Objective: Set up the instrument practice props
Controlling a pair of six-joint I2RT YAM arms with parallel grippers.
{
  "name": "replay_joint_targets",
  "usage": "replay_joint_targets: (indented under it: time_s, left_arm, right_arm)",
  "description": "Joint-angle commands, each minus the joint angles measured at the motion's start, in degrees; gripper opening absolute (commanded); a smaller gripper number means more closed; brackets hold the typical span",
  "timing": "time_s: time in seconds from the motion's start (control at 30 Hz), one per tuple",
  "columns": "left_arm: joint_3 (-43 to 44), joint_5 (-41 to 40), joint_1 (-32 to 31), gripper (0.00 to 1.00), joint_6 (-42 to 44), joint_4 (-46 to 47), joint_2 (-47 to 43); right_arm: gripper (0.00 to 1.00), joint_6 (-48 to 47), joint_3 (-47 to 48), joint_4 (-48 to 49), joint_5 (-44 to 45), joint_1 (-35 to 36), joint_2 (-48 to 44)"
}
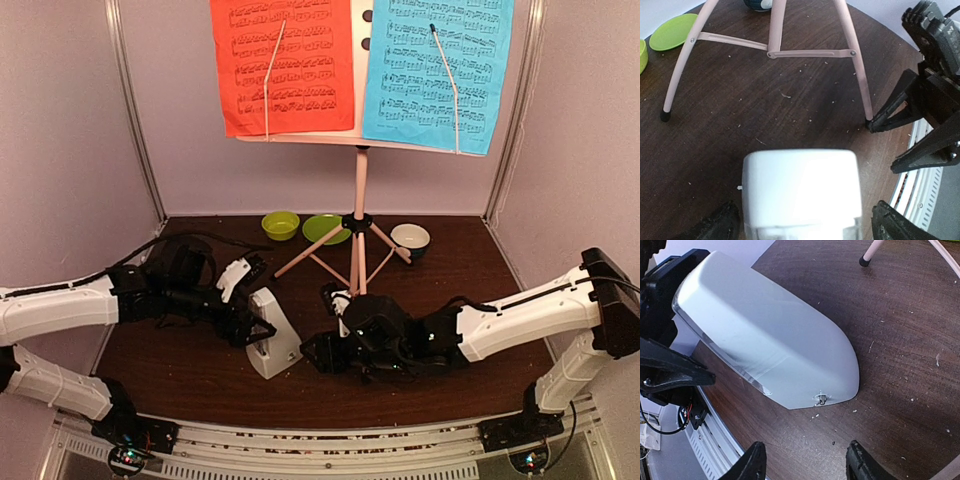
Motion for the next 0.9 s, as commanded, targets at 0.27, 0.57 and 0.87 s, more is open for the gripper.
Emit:
replay_joint_targets:
  time_s: [0.27, 0.57, 0.87]
  left_arm:
    - [-2.18, -6.19, -3.36, 0.79, -3.92, 11.25, 5.43]
    - [-2.91, -15.77, -3.80, 0.42, -7.62, 9.93, -0.14]
    - [1.57, -20.53, -3.85, 0.20, -10.52, 1.70, -2.64]
  right_arm:
    - [0.58, 4.50, -0.99, 0.43, 2.18, 0.59, 2.33]
    - [0.61, 0.66, -0.48, 2.35, 6.93, 1.87, 4.09]
    - [0.61, -4.88, 3.18, 10.35, 12.83, 4.61, 12.33]
